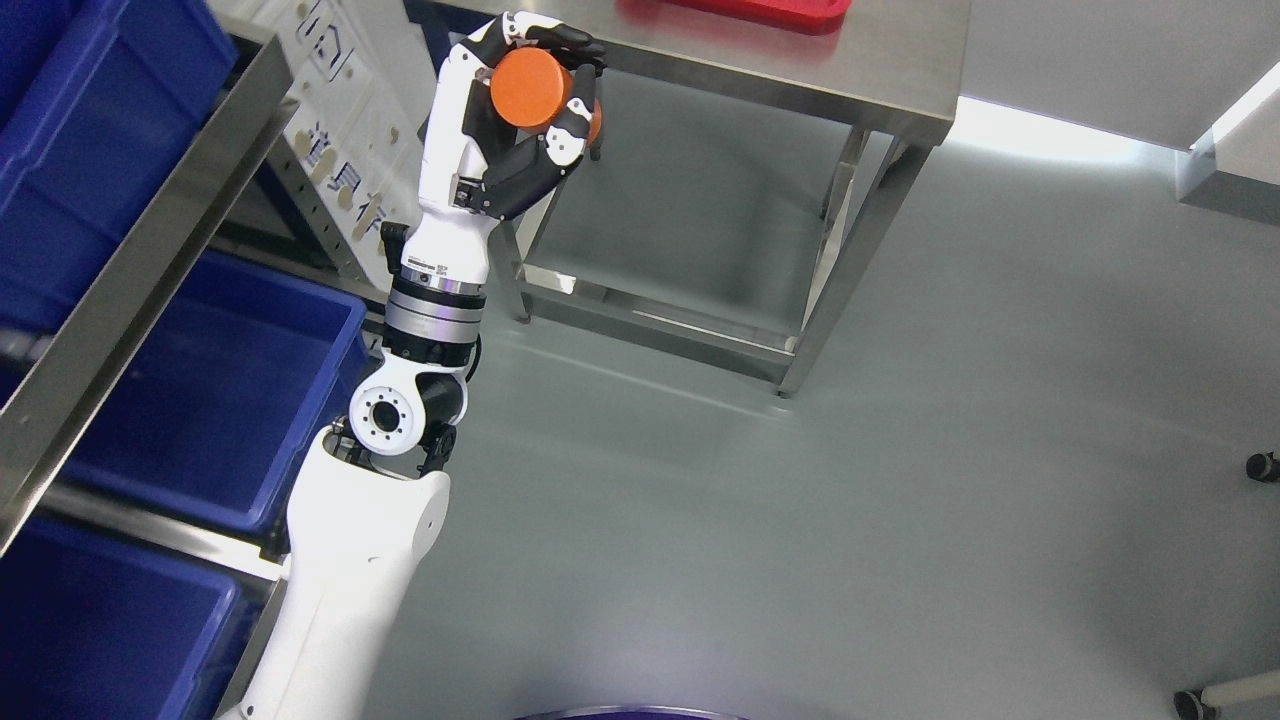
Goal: Grab orange capacitor from left shelf to right desk
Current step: 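Carry the capacitor in the left hand while turning toward the steel table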
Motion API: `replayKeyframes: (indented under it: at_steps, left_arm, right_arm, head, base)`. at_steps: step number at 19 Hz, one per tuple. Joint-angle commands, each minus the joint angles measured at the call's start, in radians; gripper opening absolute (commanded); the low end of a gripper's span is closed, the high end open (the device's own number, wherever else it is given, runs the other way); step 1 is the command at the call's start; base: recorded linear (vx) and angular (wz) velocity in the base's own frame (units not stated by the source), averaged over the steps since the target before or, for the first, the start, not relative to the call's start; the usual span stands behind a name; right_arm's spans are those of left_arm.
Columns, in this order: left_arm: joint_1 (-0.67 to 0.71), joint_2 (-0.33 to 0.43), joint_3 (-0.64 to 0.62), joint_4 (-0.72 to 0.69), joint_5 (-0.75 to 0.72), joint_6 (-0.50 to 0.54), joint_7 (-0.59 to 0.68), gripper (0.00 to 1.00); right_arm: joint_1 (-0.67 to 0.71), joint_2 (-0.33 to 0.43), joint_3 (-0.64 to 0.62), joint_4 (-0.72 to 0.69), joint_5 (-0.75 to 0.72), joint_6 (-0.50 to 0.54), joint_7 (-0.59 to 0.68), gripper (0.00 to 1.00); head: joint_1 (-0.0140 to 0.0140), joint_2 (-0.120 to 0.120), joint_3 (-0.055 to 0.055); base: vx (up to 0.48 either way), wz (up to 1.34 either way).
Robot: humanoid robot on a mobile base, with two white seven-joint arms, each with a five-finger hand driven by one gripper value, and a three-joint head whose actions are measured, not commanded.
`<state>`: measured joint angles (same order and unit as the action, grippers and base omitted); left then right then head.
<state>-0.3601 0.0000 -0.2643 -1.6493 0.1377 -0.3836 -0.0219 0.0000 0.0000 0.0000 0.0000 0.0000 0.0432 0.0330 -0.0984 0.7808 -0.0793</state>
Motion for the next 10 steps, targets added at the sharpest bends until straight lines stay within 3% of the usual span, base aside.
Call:
replayKeyframes:
  at_steps: [1,10]
  left_arm:
    - [-0.016,0.017,-0.116,0.002,0.002,0.0,0.002,0.03]
    - [-0.039,0.017,-0.147,0.0,0.002,0.002,0.003,0.03]
  right_arm:
    - [0.0,-0.017,-0.011,-0.034,0.0,0.0,-0.001,1.0]
    - [-0.002,-0.017,-0.011,-0.034,0.0,0.001,-0.001,1.0]
  head:
    - [0.0,0.0,0.0]
    - [0.0,0.0,0.0]
  base:
    - [0.445,-0.33]
    - [0.496,-0.13]
